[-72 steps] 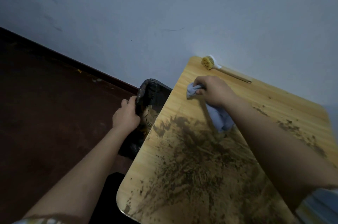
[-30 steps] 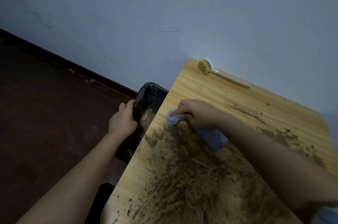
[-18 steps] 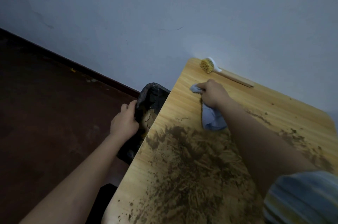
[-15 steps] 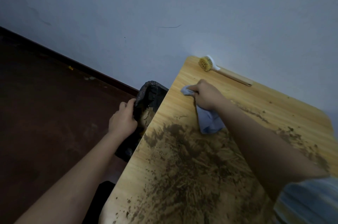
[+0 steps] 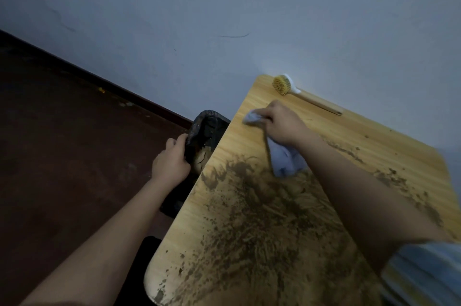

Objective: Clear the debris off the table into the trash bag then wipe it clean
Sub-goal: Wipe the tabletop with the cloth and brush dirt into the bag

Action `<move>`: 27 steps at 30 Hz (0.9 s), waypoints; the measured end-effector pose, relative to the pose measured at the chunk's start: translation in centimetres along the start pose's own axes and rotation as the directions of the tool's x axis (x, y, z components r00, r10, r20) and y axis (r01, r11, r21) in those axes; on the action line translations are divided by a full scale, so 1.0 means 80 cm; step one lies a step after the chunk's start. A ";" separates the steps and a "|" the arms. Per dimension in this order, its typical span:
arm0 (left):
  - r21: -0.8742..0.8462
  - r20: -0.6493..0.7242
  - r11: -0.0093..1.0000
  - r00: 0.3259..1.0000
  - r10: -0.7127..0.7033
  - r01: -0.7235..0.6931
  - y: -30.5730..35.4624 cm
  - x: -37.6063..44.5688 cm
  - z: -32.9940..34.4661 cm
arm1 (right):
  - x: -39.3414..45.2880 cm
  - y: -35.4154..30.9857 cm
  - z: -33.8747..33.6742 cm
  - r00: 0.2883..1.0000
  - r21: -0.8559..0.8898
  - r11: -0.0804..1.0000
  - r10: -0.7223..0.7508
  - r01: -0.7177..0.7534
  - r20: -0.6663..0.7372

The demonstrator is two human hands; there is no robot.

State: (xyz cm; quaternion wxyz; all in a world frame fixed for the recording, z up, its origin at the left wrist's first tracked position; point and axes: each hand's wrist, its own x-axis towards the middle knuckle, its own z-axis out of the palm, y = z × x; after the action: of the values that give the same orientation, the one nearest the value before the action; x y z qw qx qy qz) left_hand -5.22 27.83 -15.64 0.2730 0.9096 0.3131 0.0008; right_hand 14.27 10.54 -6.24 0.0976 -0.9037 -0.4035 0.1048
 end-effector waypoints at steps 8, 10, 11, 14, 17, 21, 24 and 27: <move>0.004 -0.010 1.000 1.000 -0.003 0.003 -0.013 -0.010 -0.011 | 0.014 -0.043 0.033 0.987 -0.143 0.989 0.054 -0.032 0.149; -0.003 -0.007 1.000 1.000 -0.003 0.003 -0.013 -0.013 -0.011 | 0.005 -0.055 0.038 0.977 -0.141 0.988 -0.031 0.062 0.212; -0.003 -0.007 1.000 1.000 0.000 0.000 -0.012 -0.014 -0.012 | 0.000 -0.058 0.040 0.970 -0.136 0.987 -0.054 0.088 0.236; -0.004 -0.006 1.000 1.000 0.005 -0.005 -0.009 -0.018 -0.013 | -0.020 -0.068 0.042 0.945 -0.115 0.978 -0.132 0.173 0.299; -0.010 -0.003 1.000 1.000 0.004 -0.004 -0.007 -0.023 -0.016 | -0.040 -0.083 0.038 0.881 -0.122 0.919 -0.312 0.375 0.356; -0.010 -0.008 1.000 1.000 0.000 0.000 -0.007 -0.030 -0.018 | -0.036 -0.082 0.019 0.888 0.010 0.930 -0.355 0.368 0.291; -0.009 -0.009 1.000 1.000 -0.002 0.002 -0.012 -0.037 -0.021 | -0.009 -0.056 0.008 0.998 -0.029 0.999 -0.035 0.037 0.057; -0.009 -0.004 1.000 1.000 -0.007 0.007 -0.016 -0.041 -0.021 | -0.005 -0.051 0.018 0.985 -0.104 0.984 0.151 -0.142 0.085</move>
State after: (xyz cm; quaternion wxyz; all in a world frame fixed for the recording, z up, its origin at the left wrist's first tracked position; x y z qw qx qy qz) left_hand -8.86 27.63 -14.27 0.2767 0.9073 0.3167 0.0031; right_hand 10.74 13.03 -6.47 0.0267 -0.9288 -0.3448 0.1333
